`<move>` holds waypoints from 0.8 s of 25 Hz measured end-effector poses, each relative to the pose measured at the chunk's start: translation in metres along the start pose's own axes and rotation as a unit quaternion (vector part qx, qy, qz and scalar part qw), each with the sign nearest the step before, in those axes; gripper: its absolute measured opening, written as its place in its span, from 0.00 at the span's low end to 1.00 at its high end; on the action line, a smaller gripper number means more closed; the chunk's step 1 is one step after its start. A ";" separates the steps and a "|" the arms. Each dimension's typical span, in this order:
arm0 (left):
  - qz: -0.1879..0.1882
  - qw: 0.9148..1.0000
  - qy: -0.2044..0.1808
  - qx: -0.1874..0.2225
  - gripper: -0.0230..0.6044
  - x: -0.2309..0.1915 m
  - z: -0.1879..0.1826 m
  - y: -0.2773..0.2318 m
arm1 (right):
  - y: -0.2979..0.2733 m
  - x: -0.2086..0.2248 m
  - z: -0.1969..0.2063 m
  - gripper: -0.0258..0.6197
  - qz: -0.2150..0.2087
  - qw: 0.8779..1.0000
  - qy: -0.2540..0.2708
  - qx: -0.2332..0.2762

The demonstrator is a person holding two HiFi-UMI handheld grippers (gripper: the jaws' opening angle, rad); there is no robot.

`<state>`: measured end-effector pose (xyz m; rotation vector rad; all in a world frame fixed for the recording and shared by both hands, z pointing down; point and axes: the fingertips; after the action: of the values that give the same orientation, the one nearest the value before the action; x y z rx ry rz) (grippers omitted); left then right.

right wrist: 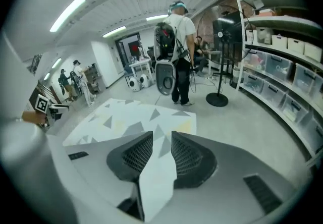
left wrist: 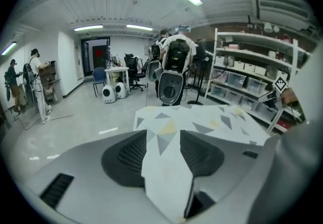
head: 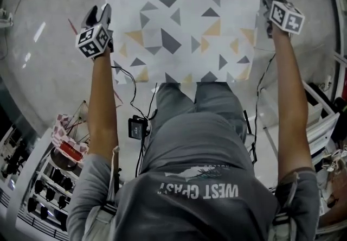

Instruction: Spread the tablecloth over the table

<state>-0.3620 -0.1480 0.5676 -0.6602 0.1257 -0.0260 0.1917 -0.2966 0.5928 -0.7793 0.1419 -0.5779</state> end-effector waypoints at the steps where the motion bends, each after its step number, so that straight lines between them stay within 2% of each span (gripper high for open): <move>1: 0.017 1.000 -0.002 0.015 0.35 0.013 -0.011 0.011 | 0.014 -0.018 -0.012 0.22 -0.010 1.000 0.001 0.022; 4: 0.068 0.996 -0.019 0.061 0.27 0.057 -0.047 0.048 | 0.056 -0.085 -0.047 0.05 -0.054 0.995 0.015 0.084; 6: 0.102 0.990 -0.028 0.098 0.14 0.090 -0.075 0.073 | 0.084 -0.134 -0.070 0.05 -0.084 0.989 0.035 0.117; 7: 0.122 0.986 -0.034 0.113 0.04 0.107 -0.086 0.085 | 0.097 -0.160 -0.081 0.05 -0.099 0.985 0.045 0.132; 11: 0.205 0.966 -0.067 0.140 0.03 0.177 -0.110 0.142 | 0.158 -0.263 -0.120 0.06 -0.151 0.968 0.091 0.181; 14: 0.259 0.947 -0.091 0.167 0.03 0.220 -0.127 0.188 | 0.205 -0.325 -0.147 0.06 -0.176 0.951 0.138 0.212; 15: 0.269 0.943 -0.093 0.174 0.03 0.230 -0.134 0.204 | 0.222 -0.343 -0.154 0.06 -0.179 0.946 0.155 0.220; 19: 0.278 0.937 -0.092 0.190 0.03 0.248 -0.155 0.265 | 0.282 -0.393 -0.173 0.05 -0.171 0.933 0.210 0.237; 20: 0.285 0.933 -0.098 0.198 0.03 0.251 -0.160 0.280 | 0.294 -0.402 -0.176 0.05 -0.168 0.930 0.222 0.241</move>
<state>-0.1370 -0.0407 0.2437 -0.2011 0.1110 0.5610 -0.0735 -0.0224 0.2267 -0.1794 0.2730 -1.0662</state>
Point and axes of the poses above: the fingertips, and each gripper's own axes: y backward along the fingers, x to its right, z out of its underside, and after that the axes turned 8 degrees about y, right-handed
